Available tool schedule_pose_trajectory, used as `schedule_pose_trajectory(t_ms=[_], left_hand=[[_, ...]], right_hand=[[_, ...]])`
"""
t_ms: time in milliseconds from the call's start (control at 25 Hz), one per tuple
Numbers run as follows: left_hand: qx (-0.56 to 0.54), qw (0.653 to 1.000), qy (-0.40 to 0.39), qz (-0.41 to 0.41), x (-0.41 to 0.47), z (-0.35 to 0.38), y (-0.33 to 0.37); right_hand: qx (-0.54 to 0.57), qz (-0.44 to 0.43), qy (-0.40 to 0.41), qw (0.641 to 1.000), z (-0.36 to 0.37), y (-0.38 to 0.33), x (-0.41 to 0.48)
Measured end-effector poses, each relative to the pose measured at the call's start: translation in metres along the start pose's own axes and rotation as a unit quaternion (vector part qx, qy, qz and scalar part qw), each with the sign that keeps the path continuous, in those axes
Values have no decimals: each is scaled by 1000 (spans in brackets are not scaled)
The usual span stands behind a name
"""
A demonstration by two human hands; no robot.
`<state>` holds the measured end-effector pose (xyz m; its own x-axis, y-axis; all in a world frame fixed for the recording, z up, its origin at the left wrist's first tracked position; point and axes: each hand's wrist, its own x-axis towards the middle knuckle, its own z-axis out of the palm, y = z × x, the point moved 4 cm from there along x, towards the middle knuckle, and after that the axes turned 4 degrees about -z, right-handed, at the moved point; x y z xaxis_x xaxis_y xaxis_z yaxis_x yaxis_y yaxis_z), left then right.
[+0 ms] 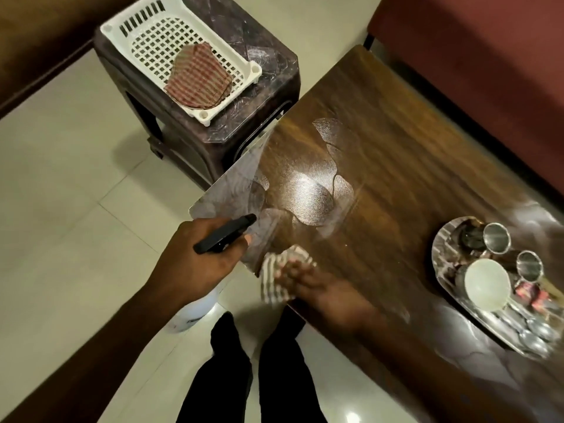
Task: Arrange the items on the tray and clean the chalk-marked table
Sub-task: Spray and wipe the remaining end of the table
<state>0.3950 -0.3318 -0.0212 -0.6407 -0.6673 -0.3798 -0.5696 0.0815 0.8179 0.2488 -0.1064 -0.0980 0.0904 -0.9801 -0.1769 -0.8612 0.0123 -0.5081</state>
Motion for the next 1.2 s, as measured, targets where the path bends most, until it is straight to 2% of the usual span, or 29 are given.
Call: schedule_pose_trajectory(t_ms=[40, 80, 160, 200, 240, 280, 360, 480, 560, 600, 640, 720, 800, 840, 920, 1000, 1080, 1200], left_hand=[[-9, 1000, -3, 2, -2, -1, -1], [-16, 1000, -3, 2, -5, 0, -3], [-20, 1000, -4, -5, -10, 4, -7], [-17, 1000, -4, -7, -12, 6, -9], [-14, 1000, -4, -11, -14, 8, -11], [-13, 1000, -4, -13, -15, 10, -12], [-12, 1000, -8, -13, -17, 11, -12], [-6, 1000, -8, -13, -21, 12, -13], [-2, 1000, -2, -14, -20, 8, -14], [-2, 1000, 3, -14, -19, 5, -15], [-4, 1000, 10, -17, -17, 2, -18], [-14, 999, 23, -32, -14, -6, -24], [-33, 998, 33, -47, -13, -13, -30], [-39, 997, 38, -49, -12, -16, -31], [-42, 997, 44, -50, -12, -24, -34], [-52, 996, 48, -45, -11, -30, -34], [-50, 996, 55, -41, -8, -36, -33], [-51, 996, 57, -34, 0, -42, -31]], right_hand=[[15, 93, 41, 995, -20, 30, 2], [28, 204, 107, 973, -42, 64, 2], [51, 383, 210, 898, -75, 123, 4], [62, 428, 239, 869, -80, 135, 10], [65, 442, 255, 857, -76, 133, 19], [65, 435, 262, 859, -64, 118, 28], [54, 362, 226, 903, -16, 53, 40], [22, 138, 70, 988, 50, -42, 40], [14, 0, -2, 1000, 48, -43, 43], [2, -37, -22, 999, 36, -30, 46], [-12, -34, -30, 999, 20, -15, 51], [-21, 88, 26, 996, -17, 28, 71], [13, 249, 135, 959, -53, 70, 98], [44, 293, 181, 938, -63, 80, 111], [91, 317, 224, 917, -57, 65, 132], [58, 250, 193, 947, -22, 12, 137], [14, 118, 93, 989, 20, -41, 127], [1, -53, -38, 998, 21, -24, 116]])
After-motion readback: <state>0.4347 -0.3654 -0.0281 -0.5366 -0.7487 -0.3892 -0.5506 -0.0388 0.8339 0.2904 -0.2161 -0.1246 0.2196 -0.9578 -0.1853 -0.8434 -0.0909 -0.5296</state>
